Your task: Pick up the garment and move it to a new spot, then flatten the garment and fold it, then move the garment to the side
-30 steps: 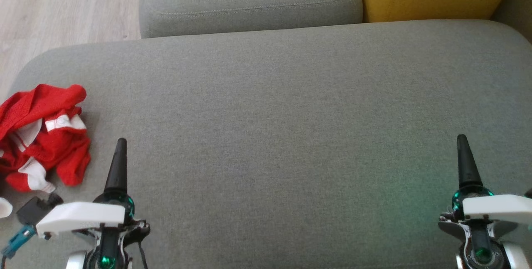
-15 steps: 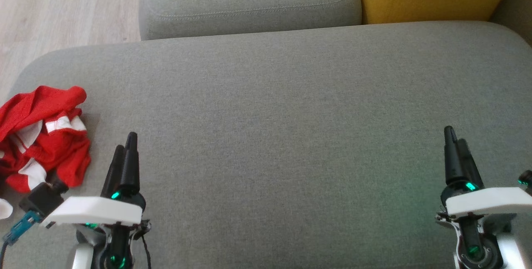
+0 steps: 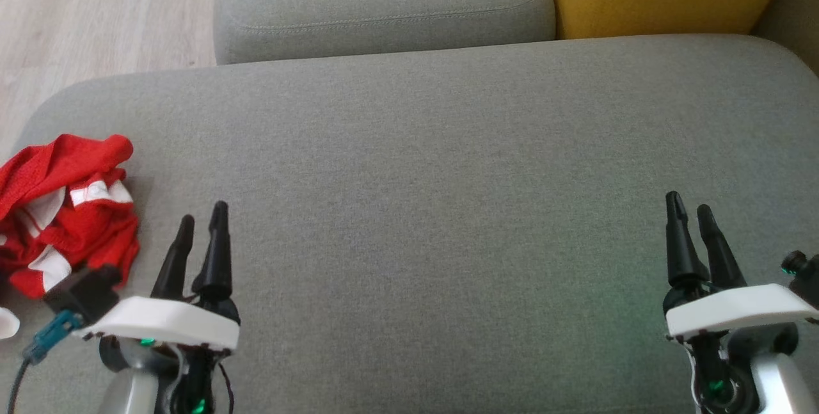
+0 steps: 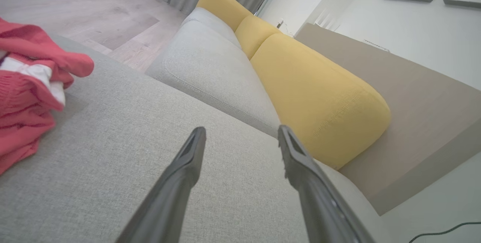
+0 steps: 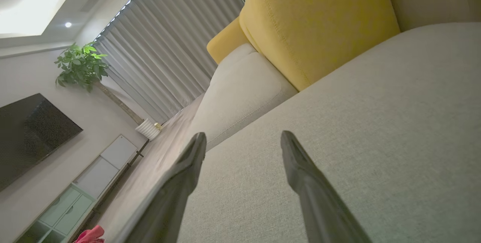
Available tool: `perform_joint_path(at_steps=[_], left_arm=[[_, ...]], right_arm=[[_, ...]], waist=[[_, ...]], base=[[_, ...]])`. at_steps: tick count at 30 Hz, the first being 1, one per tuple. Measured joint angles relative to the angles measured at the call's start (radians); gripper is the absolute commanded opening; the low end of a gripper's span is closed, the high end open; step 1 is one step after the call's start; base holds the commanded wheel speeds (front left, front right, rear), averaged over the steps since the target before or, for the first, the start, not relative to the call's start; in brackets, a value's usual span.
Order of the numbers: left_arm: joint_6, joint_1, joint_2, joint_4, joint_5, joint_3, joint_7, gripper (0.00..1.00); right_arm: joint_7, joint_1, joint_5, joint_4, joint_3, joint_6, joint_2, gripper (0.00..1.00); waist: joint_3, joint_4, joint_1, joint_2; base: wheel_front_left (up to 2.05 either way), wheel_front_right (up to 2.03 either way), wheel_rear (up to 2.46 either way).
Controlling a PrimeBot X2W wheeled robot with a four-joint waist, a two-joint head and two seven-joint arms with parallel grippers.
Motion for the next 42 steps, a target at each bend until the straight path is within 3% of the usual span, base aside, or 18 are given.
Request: perform_joint_path(at_steps=[42], left_arm=[[0.061,0.031,0.048,0.077,0.475,-0.109,-0.118,1.00]], right_arm=[[-0.074,0.005,-0.485,0.022,0.062,0.000,0.000,1.00]], waist=[[-0.009,-0.009,0.0000,0.0000]], base=[[0.00,0.00,0.00]])
